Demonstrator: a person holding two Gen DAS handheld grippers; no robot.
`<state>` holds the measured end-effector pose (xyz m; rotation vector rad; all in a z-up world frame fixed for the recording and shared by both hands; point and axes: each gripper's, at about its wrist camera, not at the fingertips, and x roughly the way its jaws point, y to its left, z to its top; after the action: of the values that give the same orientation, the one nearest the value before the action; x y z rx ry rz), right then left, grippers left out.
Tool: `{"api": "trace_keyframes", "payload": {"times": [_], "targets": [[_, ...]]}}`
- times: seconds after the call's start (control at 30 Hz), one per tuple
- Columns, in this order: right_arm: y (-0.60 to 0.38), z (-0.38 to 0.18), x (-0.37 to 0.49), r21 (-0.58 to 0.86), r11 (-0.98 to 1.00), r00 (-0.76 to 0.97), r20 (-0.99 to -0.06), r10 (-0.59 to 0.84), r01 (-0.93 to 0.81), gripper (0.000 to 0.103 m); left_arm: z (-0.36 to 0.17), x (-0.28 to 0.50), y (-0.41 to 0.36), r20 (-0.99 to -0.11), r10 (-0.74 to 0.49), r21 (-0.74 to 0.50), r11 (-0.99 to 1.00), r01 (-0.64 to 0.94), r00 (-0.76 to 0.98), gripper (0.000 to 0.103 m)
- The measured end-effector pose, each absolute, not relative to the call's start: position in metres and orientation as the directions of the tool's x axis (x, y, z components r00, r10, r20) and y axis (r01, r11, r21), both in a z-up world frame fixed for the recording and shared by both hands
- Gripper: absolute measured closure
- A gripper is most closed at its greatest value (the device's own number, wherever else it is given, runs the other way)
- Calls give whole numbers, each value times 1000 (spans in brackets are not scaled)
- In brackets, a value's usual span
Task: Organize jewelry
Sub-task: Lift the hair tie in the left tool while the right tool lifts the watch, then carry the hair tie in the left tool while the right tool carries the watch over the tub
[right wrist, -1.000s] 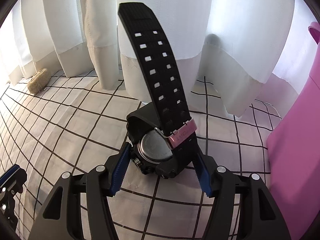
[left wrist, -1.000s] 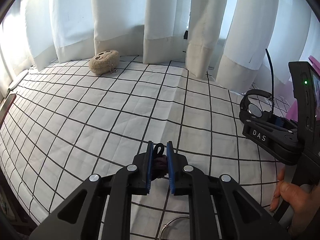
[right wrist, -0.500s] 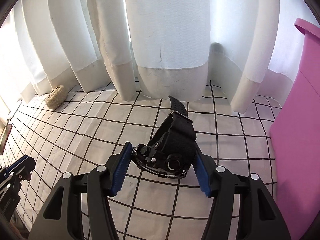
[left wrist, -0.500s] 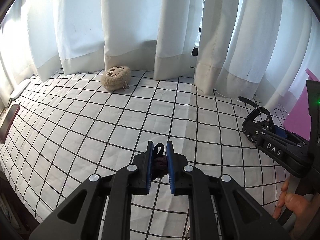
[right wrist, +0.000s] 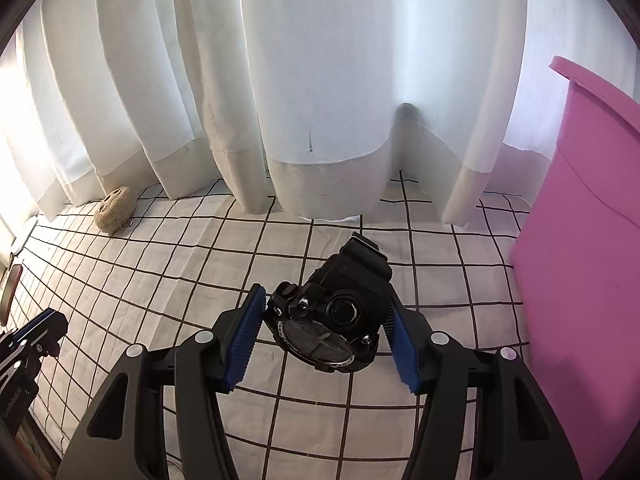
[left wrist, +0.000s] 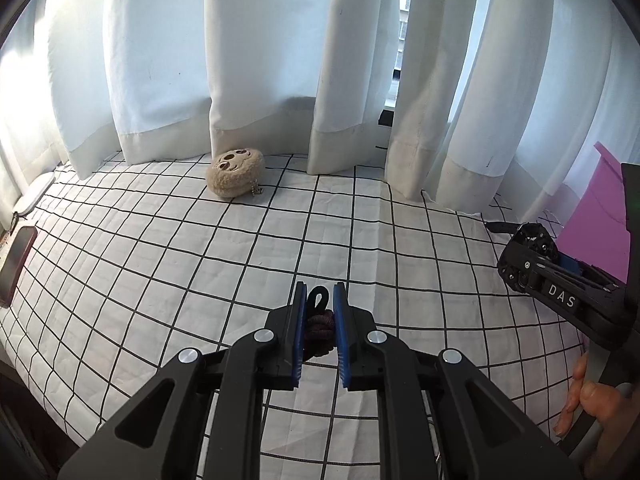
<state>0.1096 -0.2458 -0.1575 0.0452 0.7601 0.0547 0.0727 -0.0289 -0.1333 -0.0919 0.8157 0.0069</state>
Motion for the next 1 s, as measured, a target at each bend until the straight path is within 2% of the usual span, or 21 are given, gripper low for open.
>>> {"api": "trace_keyframes", "payload": {"times": [0.23, 0.27, 0.33, 0.67, 1.0], "targets": [[-239, -143, 97, 40, 999, 735, -676, 43, -21, 50, -118, 72, -24, -711, -69, -80, 997, 16, 699, 89], [-238, -141, 95, 39, 999, 736, -675, 37, -15, 55, -117, 71, -24, -711, -76, -81, 996, 26, 700, 89], [-238, -138, 93, 39, 999, 734, -679, 30, -5, 57, -113, 70, -24, -707, -88, -83, 996, 42, 702, 89], [-234, -129, 77, 20, 1000, 751, -661, 4, 12, 57, -100, 65, -24, -684, -132, -88, 991, 98, 717, 89], [-229, -84, 52, 20, 999, 812, -583, -11, 29, 57, -71, 61, -26, -643, -176, -85, 984, 159, 746, 89]]}}
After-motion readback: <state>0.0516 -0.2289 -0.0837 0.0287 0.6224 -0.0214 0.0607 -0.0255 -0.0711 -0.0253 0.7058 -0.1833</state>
